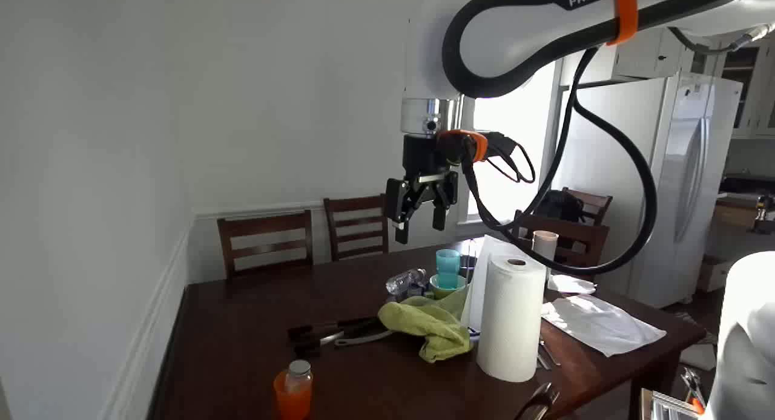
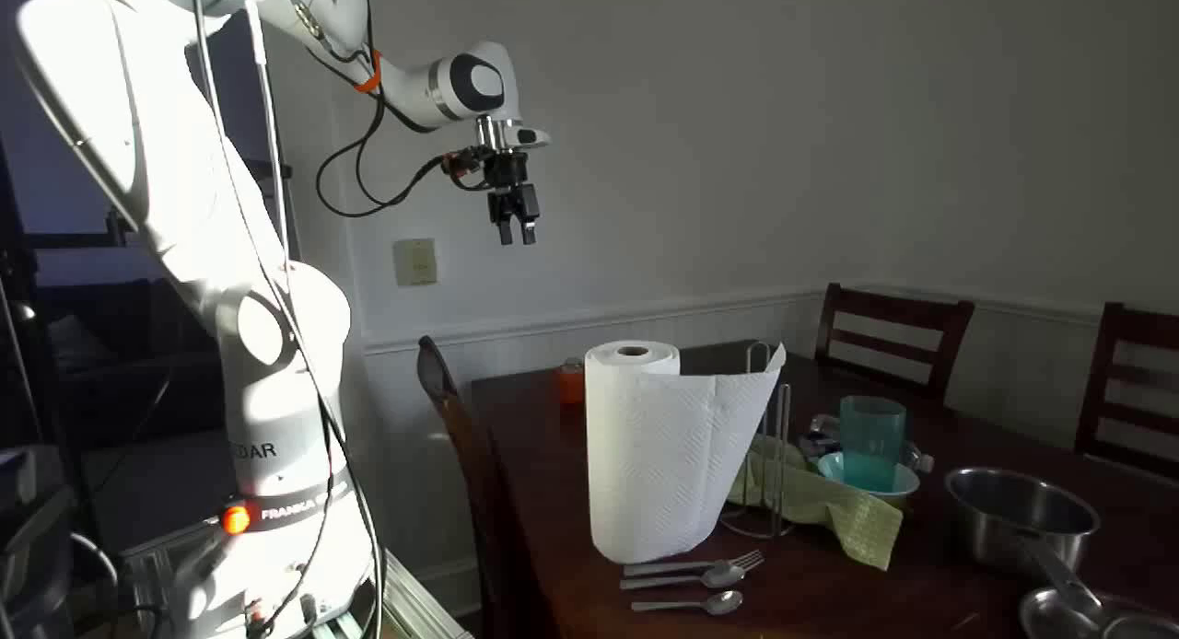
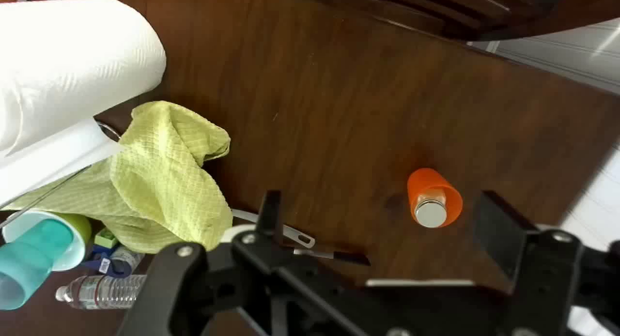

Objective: Put the paper towel roll on the paper towel roll holder

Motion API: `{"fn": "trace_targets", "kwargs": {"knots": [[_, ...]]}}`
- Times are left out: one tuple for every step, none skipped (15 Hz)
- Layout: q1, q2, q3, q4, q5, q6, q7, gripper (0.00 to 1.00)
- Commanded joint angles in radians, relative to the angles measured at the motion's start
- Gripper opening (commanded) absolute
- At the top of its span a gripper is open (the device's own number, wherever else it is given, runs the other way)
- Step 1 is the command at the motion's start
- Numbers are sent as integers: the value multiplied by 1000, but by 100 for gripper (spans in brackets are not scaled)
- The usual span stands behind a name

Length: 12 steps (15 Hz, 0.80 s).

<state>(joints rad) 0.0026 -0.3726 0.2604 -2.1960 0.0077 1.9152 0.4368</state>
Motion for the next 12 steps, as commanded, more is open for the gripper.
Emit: {"fn": "trace_targets", "kwargs": {"knots": [[24,3,-21,2,-9,-2,7,100],[24,3,-21,2,-9,-2,7,100],[24,3,-21,2,-9,-2,7,100],[24,3,-21,2,-9,-2,7,100],[24,3,-21,2,-9,-2,7,100],[24,3,-21,2,-9,-2,7,100],[24,3,-21,2,-9,-2,7,100],[15,-8,-35,-11,6,-16,16,100],[-6,-31,-49,-34,-7,-34,50,100],[-16,-48,-66,-52,-1,-49,67,100],[-37,-72,-83,-73,-17,-59,101,100],[-50,-89,-102,-91,-14,-63,120,100]]}}
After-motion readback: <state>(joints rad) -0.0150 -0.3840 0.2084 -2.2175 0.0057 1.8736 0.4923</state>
